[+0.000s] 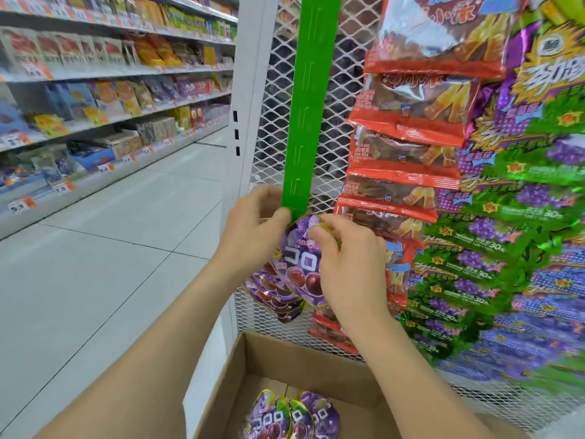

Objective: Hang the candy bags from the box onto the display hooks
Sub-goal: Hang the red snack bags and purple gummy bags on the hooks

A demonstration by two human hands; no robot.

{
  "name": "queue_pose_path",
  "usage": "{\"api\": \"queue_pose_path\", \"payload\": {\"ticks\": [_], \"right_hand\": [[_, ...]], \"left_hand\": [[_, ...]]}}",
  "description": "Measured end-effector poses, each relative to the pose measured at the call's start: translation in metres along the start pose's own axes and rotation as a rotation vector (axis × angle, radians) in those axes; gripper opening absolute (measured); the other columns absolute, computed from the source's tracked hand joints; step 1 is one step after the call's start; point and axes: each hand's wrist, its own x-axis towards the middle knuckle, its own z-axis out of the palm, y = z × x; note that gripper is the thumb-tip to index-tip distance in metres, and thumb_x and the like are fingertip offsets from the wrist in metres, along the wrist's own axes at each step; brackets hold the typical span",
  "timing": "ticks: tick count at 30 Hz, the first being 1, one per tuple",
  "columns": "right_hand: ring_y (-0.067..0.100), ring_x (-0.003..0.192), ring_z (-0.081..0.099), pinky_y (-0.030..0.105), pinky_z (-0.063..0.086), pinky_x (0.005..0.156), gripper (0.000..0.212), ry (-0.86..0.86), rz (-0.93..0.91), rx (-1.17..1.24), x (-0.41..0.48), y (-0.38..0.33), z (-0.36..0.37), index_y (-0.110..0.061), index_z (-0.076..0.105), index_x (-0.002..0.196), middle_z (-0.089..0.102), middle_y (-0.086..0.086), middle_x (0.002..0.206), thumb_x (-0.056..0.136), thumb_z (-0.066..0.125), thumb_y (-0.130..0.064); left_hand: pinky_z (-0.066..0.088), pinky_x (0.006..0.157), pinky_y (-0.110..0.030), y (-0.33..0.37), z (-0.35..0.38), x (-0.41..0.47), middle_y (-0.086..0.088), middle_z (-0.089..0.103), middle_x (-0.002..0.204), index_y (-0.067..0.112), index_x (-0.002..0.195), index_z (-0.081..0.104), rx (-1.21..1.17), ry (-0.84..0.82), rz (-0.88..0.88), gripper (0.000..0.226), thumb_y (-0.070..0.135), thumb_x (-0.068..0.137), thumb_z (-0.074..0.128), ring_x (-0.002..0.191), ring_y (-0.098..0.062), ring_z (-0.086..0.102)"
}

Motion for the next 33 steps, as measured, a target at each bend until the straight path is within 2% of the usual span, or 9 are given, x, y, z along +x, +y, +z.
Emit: {"api": "queue_pose_path", "payload": {"ticks": [2, 4, 8, 10, 17, 22, 27, 29, 33], "right_hand": [[0.02, 0.062, 0.055, 0.039, 0.043, 0.068, 0.014, 0.037, -0.005, 0.062, -0.003, -0.008, -0.003, -0.022, 0.078, 0.104, 0.071, -0.007, 0.071, 0.103, 0.065, -0.021], [0.011, 0.073, 0.066, 0.033, 0.045, 0.071, 0.015, 0.077, 0.021, 0.102, -0.004, -0.017, -0.004, -0.024, 0.078, 0.112, 0.078, -0.011, 0.084, 0.104, 0.065, -0.024], [0.002, 0.085, 0.073, 0.039, 0.057, 0.082, 0.013, 0.202, 0.051, 0.238, -0.001, -0.033, -0.005, -0.025, 0.071, 0.115, 0.076, -0.018, 0.092, 0.103, 0.068, -0.027], [0.002, 0.083, 0.073, 0.042, 0.057, 0.081, 0.01, 0.259, 0.056, 0.28, 0.002, -0.038, -0.007, -0.025, 0.069, 0.112, 0.074, -0.019, 0.087, 0.102, 0.069, -0.027], [0.0, 0.08, 0.071, 0.036, 0.057, 0.077, 0.007, 0.281, 0.113, 0.262, 0.009, -0.042, -0.005, -0.022, 0.072, 0.104, 0.073, -0.021, 0.083, 0.097, 0.073, -0.026], [0.0, 0.069, 0.07, 0.032, 0.056, 0.068, 0.006, 0.258, 0.099, 0.224, 0.01, -0.041, -0.008, -0.021, 0.073, 0.097, 0.072, -0.019, 0.073, 0.095, 0.076, -0.027], [0.005, 0.07, 0.07, 0.044, 0.057, 0.078, 0.004, 0.23, 0.115, 0.151, 0.004, -0.04, -0.011, -0.028, 0.072, 0.093, 0.071, -0.02, 0.071, 0.093, 0.075, -0.029], [0.008, 0.071, 0.07, 0.044, 0.056, 0.079, 0.004, 0.205, 0.126, 0.122, 0.0, -0.039, -0.01, -0.027, 0.071, 0.093, 0.071, -0.017, 0.071, 0.093, 0.074, -0.03], [0.021, 0.077, 0.07, 0.043, 0.053, 0.079, 0.014, 0.078, 0.077, -0.002, -0.008, -0.031, -0.014, -0.026, 0.069, 0.1, 0.074, -0.008, 0.077, 0.098, 0.069, -0.039]], "left_hand": [[0.052, 0.08, -0.021, 0.008, -0.001, -0.004, 0.008, 0.079, 0.096, 0.021, 0.108, 0.072, -0.172, -0.004, -0.006, 0.019, 0.008, 0.103, 0.059, 0.086, -0.004, 0.071], [0.052, 0.082, -0.022, 0.012, -0.003, -0.007, 0.008, 0.078, 0.093, 0.019, 0.107, 0.072, -0.268, -0.011, -0.017, 0.018, 0.014, 0.108, 0.055, 0.087, -0.005, 0.07], [0.051, 0.108, -0.051, 0.015, -0.011, -0.004, -0.017, 0.076, 0.12, 0.004, 0.121, 0.073, -0.438, -0.084, -0.069, 0.038, 0.029, 0.107, 0.048, 0.118, -0.038, 0.069], [0.047, 0.113, -0.057, 0.022, -0.013, -0.005, -0.02, 0.075, 0.123, 0.002, 0.122, 0.073, -0.455, -0.113, -0.092, 0.044, 0.034, 0.108, 0.047, 0.124, -0.042, 0.067], [0.056, 0.092, -0.051, 0.03, -0.01, -0.013, -0.022, 0.078, 0.102, 0.009, 0.093, 0.081, -0.489, -0.115, -0.134, 0.035, 0.033, 0.107, 0.058, 0.093, -0.03, 0.073], [0.057, 0.087, -0.04, 0.026, -0.011, -0.016, -0.014, 0.08, 0.101, 0.014, 0.095, 0.081, -0.439, -0.129, -0.087, 0.025, 0.028, 0.105, 0.062, 0.093, -0.023, 0.073], [0.06, 0.084, -0.035, 0.026, -0.011, -0.02, -0.014, 0.08, 0.103, 0.009, 0.101, 0.079, -0.431, -0.157, -0.061, 0.026, 0.022, 0.108, 0.057, 0.093, -0.021, 0.073], [0.059, 0.085, -0.04, 0.026, -0.011, -0.022, -0.014, 0.079, 0.105, 0.006, 0.104, 0.077, -0.396, -0.192, -0.026, 0.031, 0.026, 0.11, 0.053, 0.094, -0.022, 0.071], [0.047, 0.072, -0.047, 0.01, -0.015, -0.024, -0.017, 0.063, 0.083, 0.007, 0.096, 0.068, -0.142, -0.18, 0.081, 0.037, 0.036, 0.111, 0.052, 0.079, -0.02, 0.054]]}}
